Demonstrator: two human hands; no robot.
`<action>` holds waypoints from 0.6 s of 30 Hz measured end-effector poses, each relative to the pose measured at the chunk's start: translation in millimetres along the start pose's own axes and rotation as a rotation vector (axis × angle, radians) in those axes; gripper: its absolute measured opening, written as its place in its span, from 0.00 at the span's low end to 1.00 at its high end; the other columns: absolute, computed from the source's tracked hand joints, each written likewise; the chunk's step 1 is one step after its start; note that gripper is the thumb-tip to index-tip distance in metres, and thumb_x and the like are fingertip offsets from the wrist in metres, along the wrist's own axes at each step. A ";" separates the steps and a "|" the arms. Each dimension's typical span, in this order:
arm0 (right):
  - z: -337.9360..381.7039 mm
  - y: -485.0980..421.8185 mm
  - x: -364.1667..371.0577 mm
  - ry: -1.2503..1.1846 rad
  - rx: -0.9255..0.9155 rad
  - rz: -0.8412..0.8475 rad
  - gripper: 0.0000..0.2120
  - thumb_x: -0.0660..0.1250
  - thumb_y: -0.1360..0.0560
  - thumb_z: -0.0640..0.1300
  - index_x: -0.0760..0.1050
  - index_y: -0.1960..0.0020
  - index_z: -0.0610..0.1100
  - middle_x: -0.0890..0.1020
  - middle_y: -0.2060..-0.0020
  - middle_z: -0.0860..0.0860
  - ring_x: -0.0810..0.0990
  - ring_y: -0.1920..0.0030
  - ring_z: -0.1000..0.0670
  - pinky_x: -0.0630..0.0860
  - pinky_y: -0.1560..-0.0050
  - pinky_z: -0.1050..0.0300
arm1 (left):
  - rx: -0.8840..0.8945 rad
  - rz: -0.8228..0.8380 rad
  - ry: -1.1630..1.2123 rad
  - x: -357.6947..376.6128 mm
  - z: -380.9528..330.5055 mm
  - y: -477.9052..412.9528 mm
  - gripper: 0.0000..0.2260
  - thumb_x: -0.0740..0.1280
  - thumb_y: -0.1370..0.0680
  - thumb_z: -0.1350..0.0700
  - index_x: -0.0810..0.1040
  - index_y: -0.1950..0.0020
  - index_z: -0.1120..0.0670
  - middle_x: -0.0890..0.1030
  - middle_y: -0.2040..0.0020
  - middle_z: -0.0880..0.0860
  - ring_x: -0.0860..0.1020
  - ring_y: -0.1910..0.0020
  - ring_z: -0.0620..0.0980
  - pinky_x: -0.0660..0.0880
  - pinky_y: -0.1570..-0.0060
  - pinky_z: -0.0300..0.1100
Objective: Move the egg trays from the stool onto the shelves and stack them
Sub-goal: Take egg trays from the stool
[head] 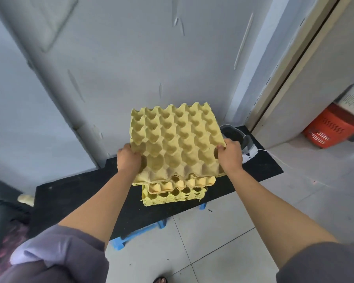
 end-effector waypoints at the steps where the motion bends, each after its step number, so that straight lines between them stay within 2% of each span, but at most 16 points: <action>1: 8.6 7.2 -11.1 -0.001 -0.031 -0.012 0.13 0.58 0.19 0.41 0.74 0.39 0.38 0.73 0.43 0.40 0.75 0.45 0.39 0.71 0.45 0.49 | 0.014 -0.021 -0.004 -14.7 -5.0 10.6 0.16 0.55 0.23 0.65 0.69 0.36 0.63 0.71 0.39 0.64 0.72 0.54 0.59 0.68 0.56 0.46; 4: 38.6 30.1 -43.4 -0.045 -0.116 -0.023 0.12 0.59 0.20 0.40 0.76 0.41 0.37 0.76 0.46 0.40 0.76 0.45 0.40 0.71 0.48 0.50 | 0.057 -0.078 -0.001 -64.1 -17.3 43.2 0.16 0.56 0.23 0.64 0.70 0.37 0.63 0.72 0.40 0.64 0.69 0.57 0.56 0.67 0.57 0.45; 9: 98.4 72.7 -87.9 -0.126 -0.273 0.003 0.15 0.59 0.20 0.41 0.74 0.37 0.38 0.76 0.44 0.41 0.77 0.45 0.41 0.73 0.44 0.51 | 0.149 -0.236 -0.013 -158.7 -31.1 95.7 0.13 0.58 0.24 0.65 0.72 0.40 0.66 0.71 0.42 0.65 0.72 0.48 0.63 0.68 0.52 0.46; 14: 150.7 117.7 -119.2 -0.174 -0.413 -0.012 0.14 0.61 0.21 0.41 0.74 0.37 0.38 0.75 0.44 0.43 0.76 0.46 0.44 0.68 0.50 0.59 | 0.228 -0.354 -0.034 -237.0 -29.7 141.0 0.11 0.56 0.24 0.64 0.72 0.44 0.65 0.71 0.46 0.63 0.69 0.59 0.58 0.67 0.55 0.45; 16: 171.8 136.0 -128.2 -0.210 -0.456 -0.044 0.14 0.61 0.21 0.40 0.74 0.37 0.38 0.76 0.44 0.42 0.76 0.45 0.44 0.69 0.49 0.58 | 0.257 -0.373 -0.024 -265.3 -25.6 154.9 0.11 0.56 0.22 0.61 0.71 0.43 0.63 0.71 0.48 0.61 0.71 0.56 0.60 0.66 0.56 0.45; 18: 194.0 155.9 -135.6 -0.235 -0.491 -0.088 0.16 0.62 0.22 0.40 0.73 0.35 0.39 0.76 0.43 0.42 0.76 0.43 0.43 0.70 0.46 0.55 | 0.296 -0.378 -0.006 -292.1 -21.3 169.1 0.13 0.57 0.21 0.55 0.69 0.39 0.60 0.72 0.48 0.59 0.71 0.49 0.59 0.64 0.55 0.44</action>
Point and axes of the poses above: each hand's wrist, its own y-axis away from the middle knuckle, its own x-axis out of the palm, z = x × y, the point moved 1 cm from there along -y, towards the middle knuckle
